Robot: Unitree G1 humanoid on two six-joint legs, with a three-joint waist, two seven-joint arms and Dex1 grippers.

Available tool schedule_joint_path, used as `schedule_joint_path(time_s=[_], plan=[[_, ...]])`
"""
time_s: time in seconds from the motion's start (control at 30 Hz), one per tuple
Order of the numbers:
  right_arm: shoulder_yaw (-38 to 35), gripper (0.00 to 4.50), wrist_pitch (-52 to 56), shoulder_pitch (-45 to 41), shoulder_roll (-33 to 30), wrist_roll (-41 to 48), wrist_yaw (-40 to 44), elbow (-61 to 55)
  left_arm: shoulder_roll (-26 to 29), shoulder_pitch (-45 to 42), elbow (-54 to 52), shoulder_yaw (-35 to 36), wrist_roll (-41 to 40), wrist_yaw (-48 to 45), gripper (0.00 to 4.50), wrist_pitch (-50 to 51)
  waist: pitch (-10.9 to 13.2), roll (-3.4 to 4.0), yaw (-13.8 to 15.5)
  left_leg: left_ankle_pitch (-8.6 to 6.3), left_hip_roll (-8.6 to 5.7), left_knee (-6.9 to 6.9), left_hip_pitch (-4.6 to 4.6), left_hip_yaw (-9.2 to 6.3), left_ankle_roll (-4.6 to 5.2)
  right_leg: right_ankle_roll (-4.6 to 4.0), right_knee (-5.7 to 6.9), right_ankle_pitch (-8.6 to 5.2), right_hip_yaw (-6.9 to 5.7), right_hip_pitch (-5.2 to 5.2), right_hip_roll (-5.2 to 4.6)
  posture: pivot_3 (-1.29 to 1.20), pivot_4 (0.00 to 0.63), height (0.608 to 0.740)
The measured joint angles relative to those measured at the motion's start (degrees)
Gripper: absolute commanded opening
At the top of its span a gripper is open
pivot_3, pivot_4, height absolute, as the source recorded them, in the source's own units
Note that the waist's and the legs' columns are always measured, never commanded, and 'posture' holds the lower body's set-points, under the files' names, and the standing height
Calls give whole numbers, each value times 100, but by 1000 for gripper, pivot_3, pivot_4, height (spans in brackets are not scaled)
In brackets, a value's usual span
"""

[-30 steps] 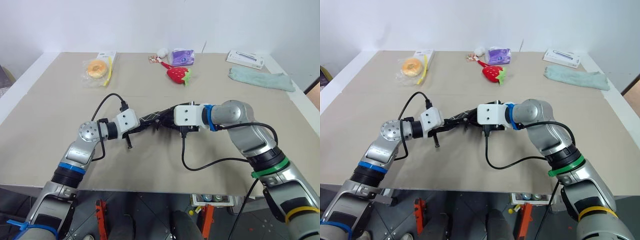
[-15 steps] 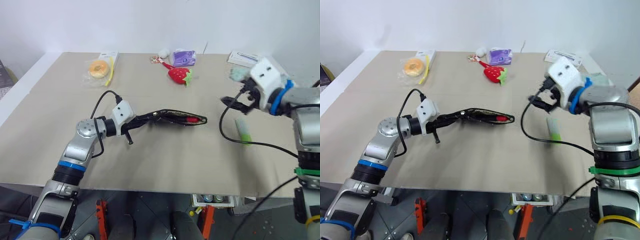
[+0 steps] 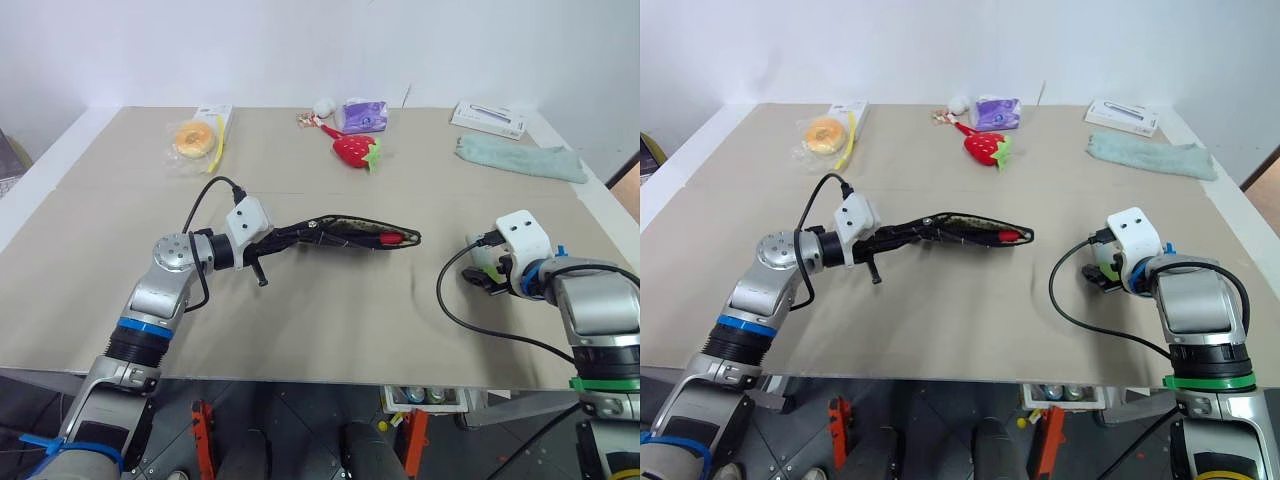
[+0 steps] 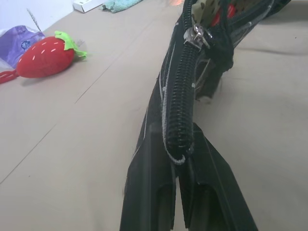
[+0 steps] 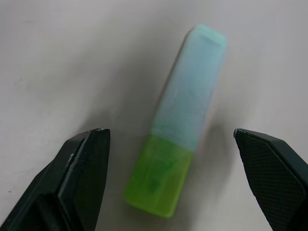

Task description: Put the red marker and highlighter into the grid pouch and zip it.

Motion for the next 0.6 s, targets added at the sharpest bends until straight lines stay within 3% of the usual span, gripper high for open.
schedule_joint_path(time_s=[0.17,0.27,0.37,0.6], plan=[[-94,990,-133,-41,3,162,-86,188,1,0,1,1,0,2,0,1,0,0,0,1,-1,6,0,0,0,2,-1,3,1,3,0,0,150,740],[-238,992,-1046,-52,-44,328,95,186,0,0,6,0,1,9,0,0,1,1,0,1,-1,4,-2,1,0,4,-3,2,1,0,0,0,150,740],[-390,992,-2018,-74,-445,886,983,-670,-9,-6,7,-8,4,8,0,0,8,15,-19,0,3,-6,-1,2,2,8,-3,-2,3,-5,4,0,150,740],[-227,991,-1871,-495,-1282,1924,2224,-2008,-18,-9,24,-26,17,7,0,-1,9,11,3,-1,1,1,-3,1,2,8,-14,-1,1,4,1,0,150,740]])
